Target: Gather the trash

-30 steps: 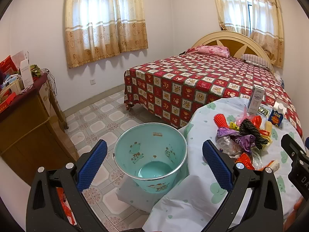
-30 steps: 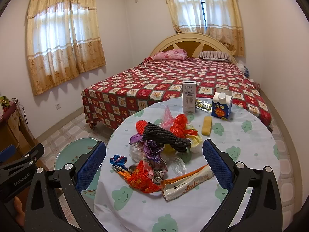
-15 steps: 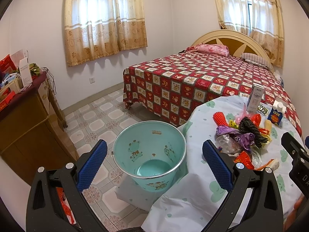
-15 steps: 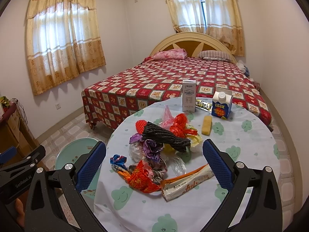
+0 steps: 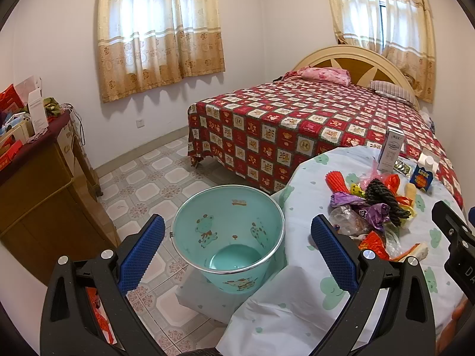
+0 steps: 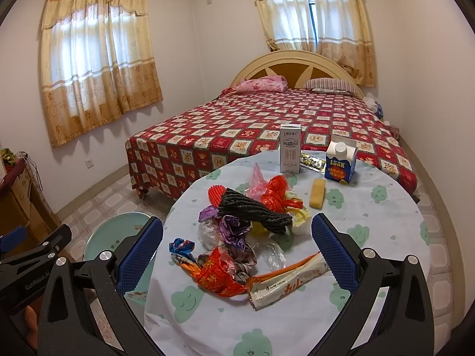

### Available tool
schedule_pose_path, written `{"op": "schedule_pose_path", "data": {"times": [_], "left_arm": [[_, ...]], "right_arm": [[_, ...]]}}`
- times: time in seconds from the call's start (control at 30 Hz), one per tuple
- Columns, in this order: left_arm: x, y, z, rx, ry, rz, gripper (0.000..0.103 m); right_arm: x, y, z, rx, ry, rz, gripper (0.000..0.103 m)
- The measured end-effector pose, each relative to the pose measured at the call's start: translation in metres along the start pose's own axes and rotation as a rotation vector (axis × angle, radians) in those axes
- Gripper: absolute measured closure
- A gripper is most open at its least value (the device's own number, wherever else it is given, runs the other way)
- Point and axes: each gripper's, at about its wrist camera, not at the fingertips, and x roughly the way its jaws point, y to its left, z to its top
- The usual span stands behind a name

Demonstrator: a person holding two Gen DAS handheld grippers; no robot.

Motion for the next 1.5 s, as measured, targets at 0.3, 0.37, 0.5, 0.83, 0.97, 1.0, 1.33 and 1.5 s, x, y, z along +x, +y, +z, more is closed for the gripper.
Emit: {"op": "schedule_pose_path", "data": {"times": [0.3, 0.37, 0.5, 0.83, 0.97, 1.0, 1.33, 1.5], "left_arm": [[0.001, -0.004, -0.002, 0.003, 0.003, -0.003, 0.006], [0.001, -0.004, -0.002, 0.002, 0.003, -0.003, 0.006], [0.001, -0.005, -0.002, 0.002, 0.002, -0.004, 0.006], [0.002, -0.008, -0.004, 0.004, 0.005, -0.010, 0.006], [0.002, -0.009, -0.005, 0.006, 0.005, -0.010, 0.006], [0.002, -0.009, -0.005, 0.005, 0.006, -0.010, 0.006], [0.003, -0.011, -0.007, 0.008, 0.009, -0.011, 0.006], [0.009, -0.017, -0.017, 0.043, 0.023, -0.026, 0.006]], "right_arm": [[-0.002, -0.001, 0.000, 0.001, 0.000, 0.000, 0.004], [-0.002, -0.001, 0.000, 0.000, -0.001, -0.001, 0.004], [-0.001, -0.001, 0.000, 0.001, -0.001, -0.002, 0.004], [-0.003, -0.004, 0.001, 0.001, 0.001, -0.003, 0.004], [-0.003, -0.004, 0.001, 0.002, 0.000, -0.003, 0.004], [-0.003, -0.004, 0.001, 0.002, 0.002, -0.003, 0.004], [-0.003, -0.005, 0.001, 0.000, 0.001, -0.008, 0.004], [0.003, -0.015, -0.008, -0.015, 0.018, -0.040, 0.004]]}}
